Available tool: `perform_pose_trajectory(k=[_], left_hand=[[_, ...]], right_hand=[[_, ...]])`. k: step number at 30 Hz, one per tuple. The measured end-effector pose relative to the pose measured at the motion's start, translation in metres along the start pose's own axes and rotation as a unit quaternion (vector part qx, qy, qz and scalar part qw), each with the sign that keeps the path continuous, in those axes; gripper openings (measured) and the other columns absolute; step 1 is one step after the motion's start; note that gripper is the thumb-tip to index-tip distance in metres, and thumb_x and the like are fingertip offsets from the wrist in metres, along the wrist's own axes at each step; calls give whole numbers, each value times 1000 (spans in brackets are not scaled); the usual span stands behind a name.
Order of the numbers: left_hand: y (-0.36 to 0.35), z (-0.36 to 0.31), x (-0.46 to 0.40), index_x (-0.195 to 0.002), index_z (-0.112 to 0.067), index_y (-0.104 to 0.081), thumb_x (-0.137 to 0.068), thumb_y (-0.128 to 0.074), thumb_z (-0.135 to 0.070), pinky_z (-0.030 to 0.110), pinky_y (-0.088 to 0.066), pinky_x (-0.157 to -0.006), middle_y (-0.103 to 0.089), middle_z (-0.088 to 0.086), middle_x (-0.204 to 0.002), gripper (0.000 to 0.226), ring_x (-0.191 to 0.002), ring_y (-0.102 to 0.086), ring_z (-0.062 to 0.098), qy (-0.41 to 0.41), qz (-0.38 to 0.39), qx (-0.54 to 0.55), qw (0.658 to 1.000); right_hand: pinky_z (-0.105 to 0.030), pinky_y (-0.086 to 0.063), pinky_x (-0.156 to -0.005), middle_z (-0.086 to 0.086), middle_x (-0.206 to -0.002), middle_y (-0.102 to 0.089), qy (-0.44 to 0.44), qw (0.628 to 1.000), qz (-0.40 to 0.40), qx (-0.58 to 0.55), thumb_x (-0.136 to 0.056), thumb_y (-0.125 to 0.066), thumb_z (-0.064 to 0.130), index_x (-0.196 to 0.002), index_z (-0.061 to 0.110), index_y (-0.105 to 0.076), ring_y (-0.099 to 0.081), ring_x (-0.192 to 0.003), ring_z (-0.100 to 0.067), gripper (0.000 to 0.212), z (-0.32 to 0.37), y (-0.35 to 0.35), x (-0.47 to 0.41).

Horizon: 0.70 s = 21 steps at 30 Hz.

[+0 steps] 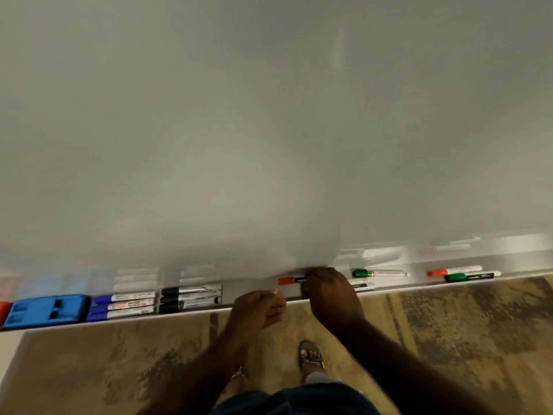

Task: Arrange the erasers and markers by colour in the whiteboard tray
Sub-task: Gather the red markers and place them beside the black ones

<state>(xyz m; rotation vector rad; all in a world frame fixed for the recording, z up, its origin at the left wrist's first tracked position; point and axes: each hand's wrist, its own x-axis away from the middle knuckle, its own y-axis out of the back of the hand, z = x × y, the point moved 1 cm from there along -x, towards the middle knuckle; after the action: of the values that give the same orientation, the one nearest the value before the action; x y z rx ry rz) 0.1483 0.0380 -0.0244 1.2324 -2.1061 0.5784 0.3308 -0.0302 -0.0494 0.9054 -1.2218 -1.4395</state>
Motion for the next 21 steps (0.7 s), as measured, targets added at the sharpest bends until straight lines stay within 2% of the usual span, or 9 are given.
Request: perform_pose_trajectory(k=[3, 8, 14, 17, 21], left_hand=[[-14, 3, 2, -107, -5, -74, -101, -60, -23, 41, -59, -95, -80, 10, -99, 24, -98, -76, 25, 12, -5, 19, 1000], [-26, 8, 9, -108, -4, -72, -100, -61, -21, 45, -58, -97, -79, 14, -103, 22, -101, -75, 30, 30, -22, 48, 998], [-28, 22, 12, -113, -2, -70, -102, -56, -22, 44, -59, -95, -78, 15, -105, 26, -103, -74, 31, 36, -37, 92, 994], [-30, 28, 12, -116, -3, -69, -104, -52, -22, 41, -59, -94, -78, 15, -107, 28, -105, -73, 30, 40, -43, 105, 993], [-33, 31, 12, -118, -2, -67, -103, -54, -21, 42, -58, -97, -75, 17, -113, 28, -109, -71, 32, 39, -57, 136, 988]], right_hand=[[-38, -49, -85, -4, -108, -69, 1, 1000, 1, 5, -85, -62, 11, -100, 16, -73, -61, -100, -28, 19, 2, -8, 2], [-41, -50, -81, -5, -106, -69, 17, 1000, -17, 12, -75, -69, 4, -98, 13, -73, -60, -101, -32, 25, 0, -13, 4], [-42, -52, -81, -6, -104, -69, 53, 997, -18, 55, -86, -50, 11, -97, 12, -74, -60, -96, -32, 26, -2, -14, 4], [-43, -50, -84, -5, -106, -70, 63, 996, -21, 54, -87, -62, 12, -100, 14, -74, -60, -98, -31, 17, -7, -17, 6], [-42, -48, -87, -1, -107, -70, 88, 995, -40, 28, -83, -72, 9, -105, 18, -74, -61, -102, -28, 23, -5, -11, 5]])
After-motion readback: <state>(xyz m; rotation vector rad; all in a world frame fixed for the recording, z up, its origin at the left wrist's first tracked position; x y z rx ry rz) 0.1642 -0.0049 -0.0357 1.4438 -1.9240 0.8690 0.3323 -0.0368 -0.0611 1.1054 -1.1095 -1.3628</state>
